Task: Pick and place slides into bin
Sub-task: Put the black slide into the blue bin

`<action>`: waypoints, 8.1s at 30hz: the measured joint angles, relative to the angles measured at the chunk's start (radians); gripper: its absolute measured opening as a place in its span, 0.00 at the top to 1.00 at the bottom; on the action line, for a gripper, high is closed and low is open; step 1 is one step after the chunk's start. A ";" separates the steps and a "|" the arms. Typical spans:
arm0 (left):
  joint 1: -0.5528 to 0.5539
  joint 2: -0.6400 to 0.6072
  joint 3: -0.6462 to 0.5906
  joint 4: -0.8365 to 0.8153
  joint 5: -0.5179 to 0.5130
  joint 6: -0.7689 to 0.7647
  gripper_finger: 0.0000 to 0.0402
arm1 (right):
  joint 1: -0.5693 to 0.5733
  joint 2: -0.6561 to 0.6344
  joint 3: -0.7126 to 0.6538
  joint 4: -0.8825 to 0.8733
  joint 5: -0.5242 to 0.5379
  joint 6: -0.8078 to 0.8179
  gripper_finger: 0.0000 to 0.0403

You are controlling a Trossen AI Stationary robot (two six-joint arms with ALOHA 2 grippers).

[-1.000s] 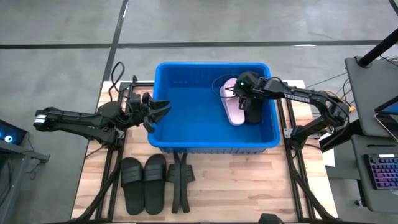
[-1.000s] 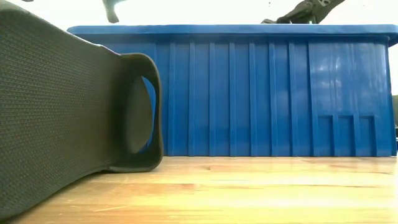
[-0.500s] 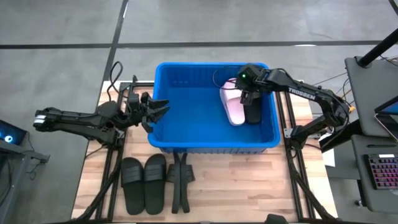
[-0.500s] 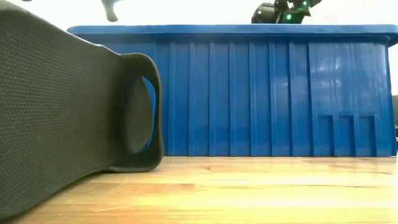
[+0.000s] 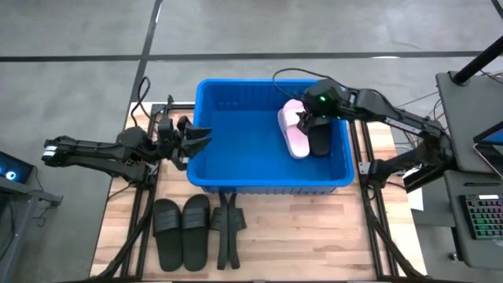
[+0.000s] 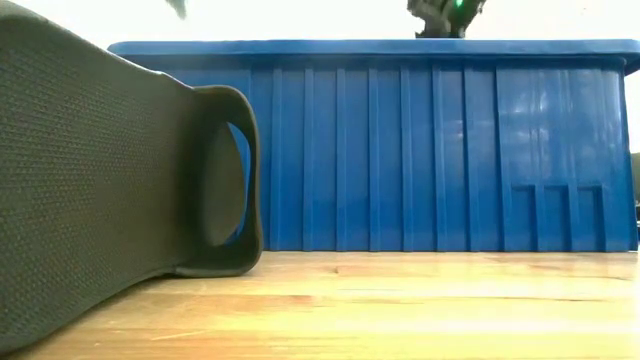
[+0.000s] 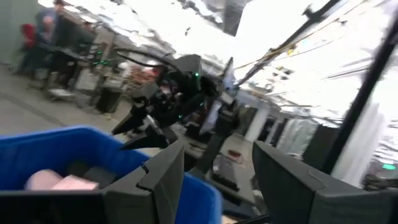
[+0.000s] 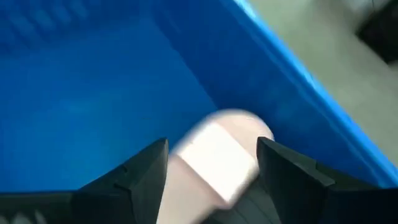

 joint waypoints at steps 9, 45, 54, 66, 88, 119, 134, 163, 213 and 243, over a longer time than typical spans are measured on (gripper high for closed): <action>0.000 0.001 0.000 0.063 0.102 -0.048 0.56 | 0.322 -0.155 -0.002 0.274 0.173 0.161 0.44; -0.279 0.267 0.534 -0.876 0.241 -0.169 0.56 | 0.854 -0.140 -0.013 0.480 0.744 0.021 0.45; -0.370 0.369 0.576 -1.046 0.186 -0.314 0.56 | 0.854 -0.210 -0.015 0.166 0.588 0.234 0.45; -0.539 0.550 0.624 -1.329 0.182 -0.584 0.56 | 0.854 -0.216 -0.042 0.062 0.597 0.321 0.44; -0.716 0.780 0.615 -1.508 0.126 -0.734 0.56 | 0.854 -0.216 -0.096 0.060 0.597 0.309 0.44; -0.824 0.960 0.590 -1.601 -0.065 -0.722 0.56 | 0.853 -0.215 -0.097 0.046 0.597 0.311 0.44; -0.824 1.051 0.599 -1.669 -0.061 -0.758 0.56 | 0.853 -0.216 -0.097 0.046 0.597 0.311 0.44; -0.823 1.049 0.709 -1.959 -0.046 -0.705 0.97 | 0.854 -0.215 -0.097 0.046 0.597 0.311 0.44; -0.750 0.715 1.107 -1.887 -0.787 -0.541 1.00 | 0.853 -0.216 -0.097 0.049 0.608 0.425 0.44; 0.002 0.904 1.081 -1.041 -0.809 0.167 1.00 | 0.779 -0.381 -0.097 -0.283 0.826 0.868 0.44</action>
